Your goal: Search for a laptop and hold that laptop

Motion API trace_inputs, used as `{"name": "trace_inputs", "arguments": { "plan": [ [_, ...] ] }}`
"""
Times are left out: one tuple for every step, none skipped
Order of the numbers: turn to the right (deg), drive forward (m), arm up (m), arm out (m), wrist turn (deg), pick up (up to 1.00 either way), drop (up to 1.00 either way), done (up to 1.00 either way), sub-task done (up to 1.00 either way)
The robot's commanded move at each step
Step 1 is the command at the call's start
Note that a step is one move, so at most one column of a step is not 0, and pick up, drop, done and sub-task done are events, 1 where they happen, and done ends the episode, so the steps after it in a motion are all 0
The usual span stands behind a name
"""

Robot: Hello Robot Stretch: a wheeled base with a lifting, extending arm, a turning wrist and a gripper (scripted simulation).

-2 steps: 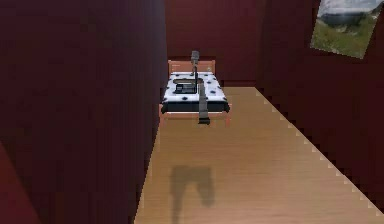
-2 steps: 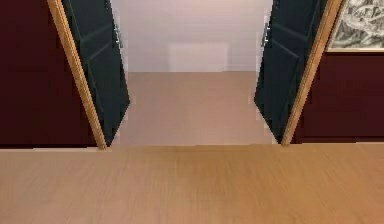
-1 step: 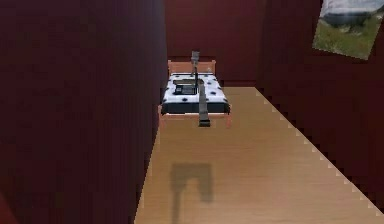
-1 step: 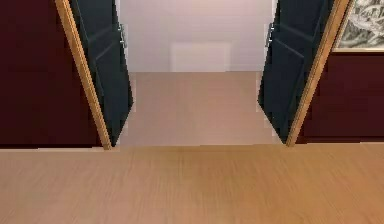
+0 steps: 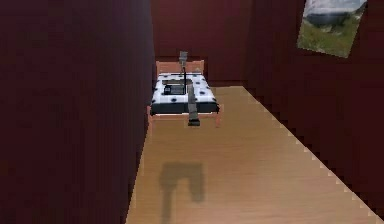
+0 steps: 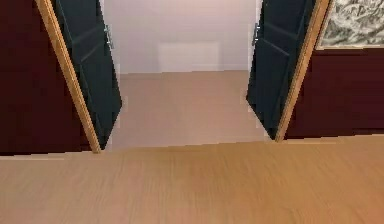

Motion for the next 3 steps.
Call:
{"name": "trace_inputs", "arguments": {
  "plan": [
    [0.0, 1.00, 0.00, 0.00, 0.0, 0.00, 0.00, 0.00, 0.00],
    [0.0, 0.80, 0.00, 0.00, 0.0, 0.00, 0.00, 0.00, 0.00],
    [-45.0, 0.00, 0.00, 0.00, 0.0, 0.00, 0.00, 0.00, 0.00]
  ]
}}
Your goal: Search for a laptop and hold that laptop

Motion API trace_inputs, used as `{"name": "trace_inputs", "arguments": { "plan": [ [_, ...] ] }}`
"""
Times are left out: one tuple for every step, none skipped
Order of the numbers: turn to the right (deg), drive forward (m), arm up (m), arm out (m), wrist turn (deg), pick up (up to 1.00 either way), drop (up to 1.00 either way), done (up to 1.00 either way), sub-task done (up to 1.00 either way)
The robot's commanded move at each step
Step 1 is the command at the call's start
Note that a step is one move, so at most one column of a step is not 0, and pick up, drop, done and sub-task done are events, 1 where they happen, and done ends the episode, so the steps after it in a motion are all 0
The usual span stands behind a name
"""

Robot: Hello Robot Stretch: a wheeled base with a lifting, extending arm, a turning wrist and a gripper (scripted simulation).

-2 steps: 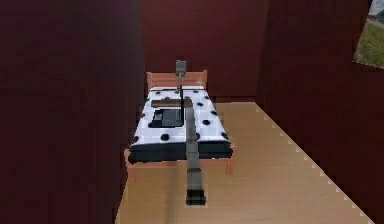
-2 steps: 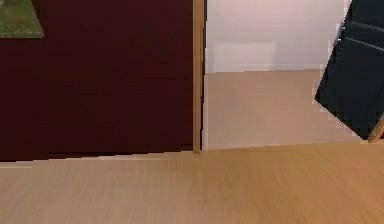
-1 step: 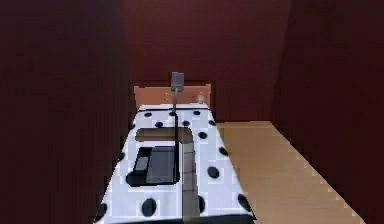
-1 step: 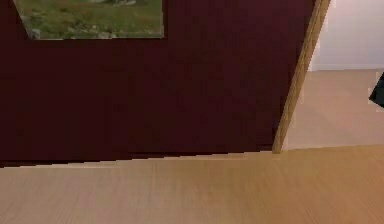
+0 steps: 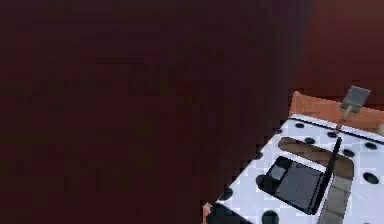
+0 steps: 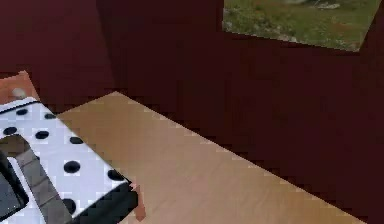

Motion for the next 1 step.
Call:
{"name": "trace_inputs", "arguments": {
  "plan": [
    [-45.0, 0.00, 0.00, 0.00, 0.0, 0.00, 0.00, 0.00, 0.00]
  ]
}}
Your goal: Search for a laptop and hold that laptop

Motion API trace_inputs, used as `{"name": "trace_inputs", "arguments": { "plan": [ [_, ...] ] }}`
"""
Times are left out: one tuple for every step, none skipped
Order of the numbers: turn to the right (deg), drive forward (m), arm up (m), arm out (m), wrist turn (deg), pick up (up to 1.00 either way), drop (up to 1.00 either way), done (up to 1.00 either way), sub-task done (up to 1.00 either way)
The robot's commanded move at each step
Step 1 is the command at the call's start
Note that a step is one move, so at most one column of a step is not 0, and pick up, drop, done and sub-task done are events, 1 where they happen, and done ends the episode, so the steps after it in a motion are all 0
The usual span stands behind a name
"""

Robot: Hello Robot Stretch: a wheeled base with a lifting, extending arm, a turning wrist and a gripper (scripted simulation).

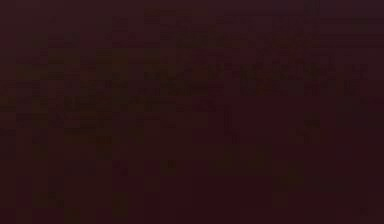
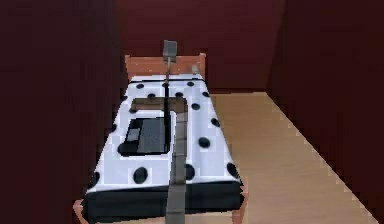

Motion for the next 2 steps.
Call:
{"name": "trace_inputs", "arguments": {
  "plan": [
    [-12.0, 0.00, 0.00, 0.00, 0.0, 0.00, 0.00, 0.00, 0.00],
    [45.0, 0.00, 0.00, 0.00, 0.0, 0.00, 0.00, 0.00, 0.00]
  ]
}}
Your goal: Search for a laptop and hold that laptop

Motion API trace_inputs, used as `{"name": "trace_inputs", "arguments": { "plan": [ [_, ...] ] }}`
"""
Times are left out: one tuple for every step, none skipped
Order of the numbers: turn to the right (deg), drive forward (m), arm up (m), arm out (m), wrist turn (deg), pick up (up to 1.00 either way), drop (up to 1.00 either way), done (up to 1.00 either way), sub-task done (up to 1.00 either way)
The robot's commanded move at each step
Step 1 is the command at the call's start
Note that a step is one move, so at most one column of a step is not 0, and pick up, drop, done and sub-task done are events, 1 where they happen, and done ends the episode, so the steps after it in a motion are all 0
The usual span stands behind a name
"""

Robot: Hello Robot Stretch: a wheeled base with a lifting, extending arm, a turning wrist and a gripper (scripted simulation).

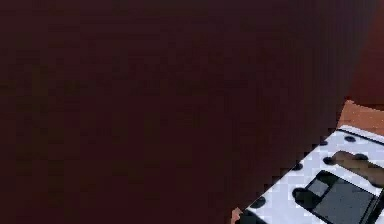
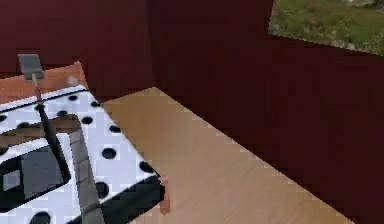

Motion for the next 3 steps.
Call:
{"name": "trace_inputs", "arguments": {
  "plan": [
    [45.0, 0.00, 0.00, 0.00, 0.0, 0.00, 0.00, 0.00, 0.00],
    [45.0, 0.00, 0.00, 0.00, 0.0, 0.00, 0.00, 0.00, 0.00],
    [9.0, 0.00, 0.00, 0.00, 0.0, 0.00, 0.00, 0.00, 0.00]
  ]
}}
